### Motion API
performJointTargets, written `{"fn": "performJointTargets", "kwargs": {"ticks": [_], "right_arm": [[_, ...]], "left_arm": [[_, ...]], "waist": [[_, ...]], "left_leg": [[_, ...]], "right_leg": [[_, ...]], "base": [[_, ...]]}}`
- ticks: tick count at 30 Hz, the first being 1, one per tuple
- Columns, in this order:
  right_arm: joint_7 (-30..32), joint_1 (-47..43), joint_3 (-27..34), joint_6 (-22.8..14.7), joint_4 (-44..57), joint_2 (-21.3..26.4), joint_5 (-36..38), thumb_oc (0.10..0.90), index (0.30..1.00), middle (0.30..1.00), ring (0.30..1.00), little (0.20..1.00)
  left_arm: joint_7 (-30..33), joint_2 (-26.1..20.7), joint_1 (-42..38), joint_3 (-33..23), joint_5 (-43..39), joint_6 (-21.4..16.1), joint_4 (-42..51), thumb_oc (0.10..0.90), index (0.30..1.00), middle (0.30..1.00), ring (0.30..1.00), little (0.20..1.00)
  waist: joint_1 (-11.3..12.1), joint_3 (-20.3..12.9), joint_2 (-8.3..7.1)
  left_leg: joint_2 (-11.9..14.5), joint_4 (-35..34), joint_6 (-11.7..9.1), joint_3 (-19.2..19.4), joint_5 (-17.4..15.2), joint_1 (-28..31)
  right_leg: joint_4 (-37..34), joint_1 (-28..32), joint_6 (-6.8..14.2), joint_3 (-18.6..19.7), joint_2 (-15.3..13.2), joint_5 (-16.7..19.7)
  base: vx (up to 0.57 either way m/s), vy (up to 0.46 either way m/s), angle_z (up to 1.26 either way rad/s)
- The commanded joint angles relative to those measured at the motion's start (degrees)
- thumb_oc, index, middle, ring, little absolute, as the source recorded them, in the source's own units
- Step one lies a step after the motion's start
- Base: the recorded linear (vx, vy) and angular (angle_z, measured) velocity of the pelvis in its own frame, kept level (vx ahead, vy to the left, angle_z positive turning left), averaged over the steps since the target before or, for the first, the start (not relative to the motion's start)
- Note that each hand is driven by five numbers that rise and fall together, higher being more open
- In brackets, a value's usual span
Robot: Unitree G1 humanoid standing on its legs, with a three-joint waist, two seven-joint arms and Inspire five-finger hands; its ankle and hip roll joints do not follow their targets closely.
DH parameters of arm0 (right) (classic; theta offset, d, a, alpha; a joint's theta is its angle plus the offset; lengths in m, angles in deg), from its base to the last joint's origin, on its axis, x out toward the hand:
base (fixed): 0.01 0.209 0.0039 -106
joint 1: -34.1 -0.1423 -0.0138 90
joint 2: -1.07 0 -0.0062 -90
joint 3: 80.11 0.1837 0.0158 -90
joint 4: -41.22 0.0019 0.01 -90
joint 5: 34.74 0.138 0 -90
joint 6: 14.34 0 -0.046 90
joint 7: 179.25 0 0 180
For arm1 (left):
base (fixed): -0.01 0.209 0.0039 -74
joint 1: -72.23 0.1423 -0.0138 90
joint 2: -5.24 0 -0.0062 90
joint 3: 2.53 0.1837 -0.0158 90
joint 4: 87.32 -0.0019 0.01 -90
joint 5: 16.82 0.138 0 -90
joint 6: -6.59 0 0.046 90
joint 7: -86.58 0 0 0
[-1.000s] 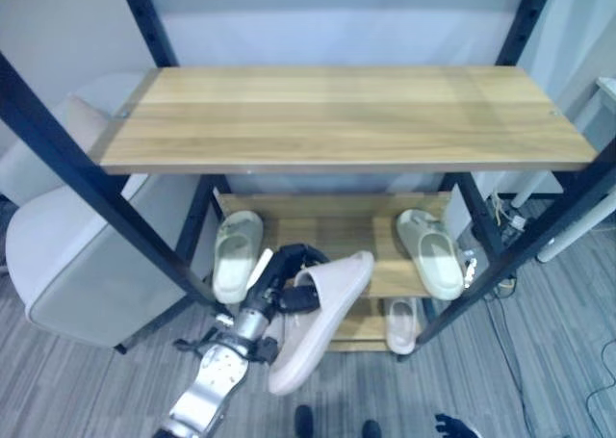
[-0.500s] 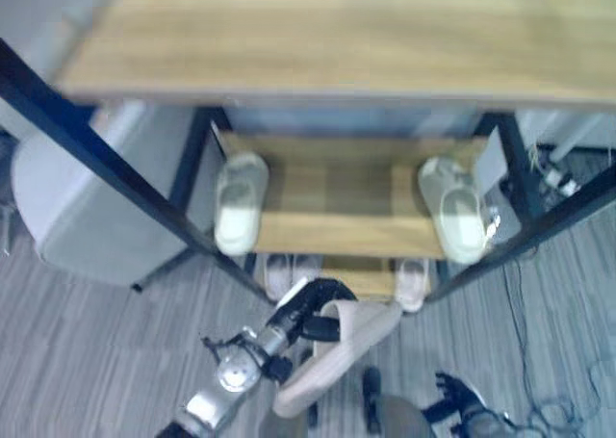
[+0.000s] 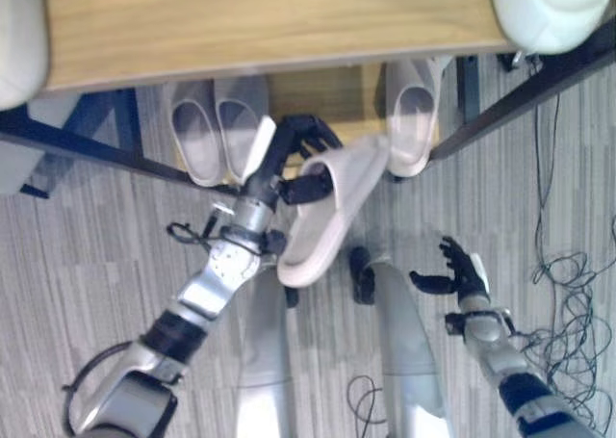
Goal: Arrange the slippers neatly on the shoe rack.
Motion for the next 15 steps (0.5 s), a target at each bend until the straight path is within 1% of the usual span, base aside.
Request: {"fn": "performJointTargets", "kwargs": {"ticks": [1,2,3,4,6,7,8,9,10,12,14,15], "right_arm": [[3.68,1.21,1.07,-5.73,6.85,1.62,1.08,0.8,0.9,0.9,0.9,0.9],[4.04,0.4,1.55,-6.09,8.75,2.73,0.77,0.8,0.9,0.9,0.9,0.9],[4.34,-1.31,1.54,-6.84,11.06,4.46,0.93,0.8,0.9,0.9,0.9,0.9],[4.33,-1.56,1.68,-6.77,11.15,4.46,0.97,0.8,0.9,0.9,0.9,0.9],[4.42,-2.81,1.61,-6.76,13.56,6.15,0.5,0.8,0.9,0.9,0.9,0.9],[4.61,-3.08,1.49,-7.17,14.86,7.14,0.01,0.8,0.9,0.9,0.9,0.9],[4.62,-2.75,1.69,-7.38,16.48,7.68,0.31,0.8,0.9,0.9,0.9,0.9],[4.48,-2.41,1.53,-7.55,17.62,8.08,0.34,0.8,0.9,0.9,0.9,0.9],[4.57,-1.59,1.34,-7.75,18.38,8.27,0.07,0.8,0.9,0.9,0.9,0.9],[4.55,-1.09,0.69,-7.81,20.29,8.65,-0.15,0.8,0.9,0.9,0.9,0.9],[4.5,-0.73,-0.3,-7.7,20.91,9.68,-0.93,0.8,0.9,0.9,0.9,0.9],[4.06,-0.63,-1.19,-7.6,22.45,10.66,-1.14,0.8,0.9,0.9,0.9,0.9]], "left_arm": [[9.35,-1.96,-7.36,-2.25,6.88,-3.57,5.53,0.4,0.3,0.3,0.3,0.3],[11.09,-3.58,-10.06,-1.88,7.9,-2.85,4.48,0.4,0.3,0.3,0.3,0.3],[13.9,-5.76,-14.81,-1.14,8.34,-1.58,1.62,0.4,0.3,0.3,0.3,0.3],[14.07,-5.83,-15.44,-0.9,8.26,-1.65,1.22,0.4,0.3,0.3,0.3,0.3],[16.33,-7.66,-19.49,-0.05,7.55,-0.89,-1.72,0.4,0.3,0.3,0.3,0.3],[17.07,-8.51,-21.09,0.5,7.13,-0.37,-3.23,0.4,0.3,0.3,0.3,0.3],[17.7,-9.19,-22.64,1.68,6.57,-0.23,-4.82,0.4,0.3,0.3,0.3,0.3],[18.16,-9.78,-23.34,2.22,6.54,0.22,-5.54,0.4,0.3,0.3,0.3,0.3],[18.55,-10.06,-24.06,3.23,6.43,0.35,-6.48,0.4,0.3,0.3,0.3,0.3],[19.51,-10.32,-25.62,4.95,5.99,1.08,-9.6,0.4,0.3,0.3,0.3,0.3],[19.84,-9.95,-27.21,7.03,5.79,1.48,-12.65,0.4,0.3,0.3,0.3,0.3],[19.8,-9.65,-28.93,8.77,5.34,2.09,-15.32,0.4,0.3,0.3,0.3,0.3]], "waist": [[-1.87,-3.36,0.57],[-1.95,-2.31,0.62],[-2.26,0.67,-0.11],[-2.17,1.2,-0.25],[-2.51,4.66,-1.22],[-2.74,5.18,-1.61],[-2.76,5.23,-2.43],[-3.02,5.23,-2.5],[-3.19,5.23,-2.49],[-3.66,5.23,-2.3],[-4.25,5.23,-2.1],[-4.85,5.23,-2.26]], "left_leg": [[-0.2,6.26,3.68,-1.04,-9.89,-2.47],[-0.13,10.31,4.06,-1.15,-11.53,-4.52],[0.13,15.13,4.38,-0.88,-14.1,-4.59],[0.2,15.64,4.39,-0.83,-14.45,-4.59],[0.41,21.34,4.79,-0.52,-16.71,-4.59],[0.46,23.26,4.92,-0.66,-17.85,-4.59],[0.72,25.89,5.06,-0.14,-19.66,-4.59],[0.74,27.22,5.26,-0.12,-20.31,-4.59],[0.67,29.46,5.34,-0.31,-21.74,-4.59],[0.51,33.38,5.73,-0.84,-23.75,-4.59],[0.38,37.12,5.97,-1.07,-25.42,-4.59],[0.4,40.18,6.18,-0.99,-26.68,-4.59]], "right_leg": [[-1.05,-0.8,4.38,1.45,-1.17,-3.76],[2.93,-2.94,4.31,1.2,-0.91,-4.95],[7.64,-3.64,4.08,1.54,-0.74,-6.42],[8.17,-3.69,4.09,1.61,-0.69,-6.74],[14.2,-4.54,3.96,2.09,-0.03,-8.31],[16.34,-5.15,3.91,2.34,0.27,-9.15],[19.8,-6.0,4.11,3.12,0.77,-10.17],[21.13,-6.02,3.97,3.38,0.83,-10.75],[23.27,-6.02,3.73,3.79,0.98,-12.22],[27.09,-6.02,3.82,4.71,1.49,-13.89],[30.42,-6.02,4.1,5.75,2.14,-15.26],[33.08,-6.02,3.88,6.49,2.32,-16.67]], "base": [[0.1,0.02,-0.2],[0.12,0.017,-0.14],[0.1,0.011,-0.2],[0.08,-0.001,-0.21],[0.09,0.0,-0.16],[0.13,0.022,-0.13],[0.13,0.046,-0.14],[0.14,0.056,-0.14],[0.12,0.055,-0.12],[0.12,0.07,-0.14],[0.11,0.092,-0.14],[0.08,0.066,-0.09]]}}
